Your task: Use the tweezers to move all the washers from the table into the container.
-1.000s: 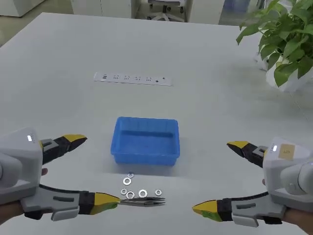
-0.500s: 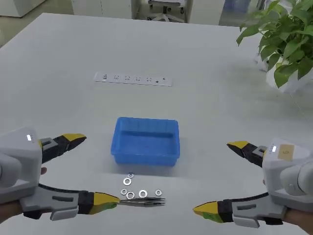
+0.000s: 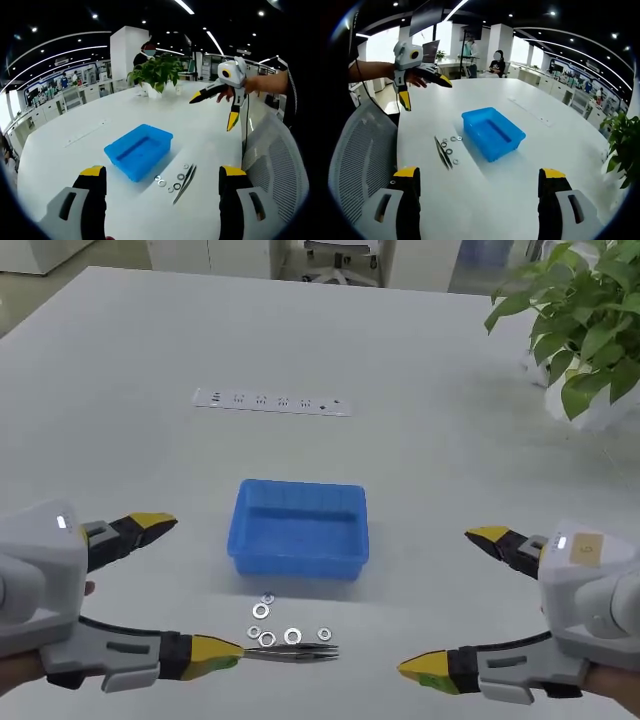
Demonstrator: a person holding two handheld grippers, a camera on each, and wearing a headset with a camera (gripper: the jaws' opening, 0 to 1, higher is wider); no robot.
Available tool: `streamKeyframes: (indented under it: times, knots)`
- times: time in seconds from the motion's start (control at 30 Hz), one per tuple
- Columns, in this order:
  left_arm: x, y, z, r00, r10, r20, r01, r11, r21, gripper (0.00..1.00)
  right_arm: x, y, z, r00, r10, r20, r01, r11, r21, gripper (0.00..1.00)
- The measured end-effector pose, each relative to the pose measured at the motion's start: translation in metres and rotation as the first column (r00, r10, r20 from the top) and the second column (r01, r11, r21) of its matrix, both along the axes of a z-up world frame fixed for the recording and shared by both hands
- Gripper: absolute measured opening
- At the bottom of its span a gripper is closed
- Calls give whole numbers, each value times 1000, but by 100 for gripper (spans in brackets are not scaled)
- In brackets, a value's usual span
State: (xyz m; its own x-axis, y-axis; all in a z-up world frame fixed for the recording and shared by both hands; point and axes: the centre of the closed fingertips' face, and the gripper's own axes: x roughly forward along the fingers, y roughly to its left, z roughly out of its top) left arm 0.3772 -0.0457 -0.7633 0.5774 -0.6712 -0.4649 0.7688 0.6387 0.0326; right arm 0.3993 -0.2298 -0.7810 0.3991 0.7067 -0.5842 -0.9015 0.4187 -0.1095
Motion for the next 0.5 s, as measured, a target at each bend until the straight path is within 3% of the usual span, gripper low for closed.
streamKeyframes:
  times: [0.23, 0.33, 0.5]
  knots:
    - [-2, 0, -2, 1000, -6, -4, 6, 1000, 13, 99, 0, -1, 0, 1000, 7, 1, -7, 1000, -9, 99]
    - [-3, 1, -6, 1000, -14, -1, 14, 999, 39, 99, 1, -2, 0, 1000, 16, 4, -16, 1000, -27, 98]
    - [-5, -1, -10, 1000, -21, -9, 22, 999, 36, 99, 3, -2, 0, 1000, 24, 9, -23, 999, -36, 98]
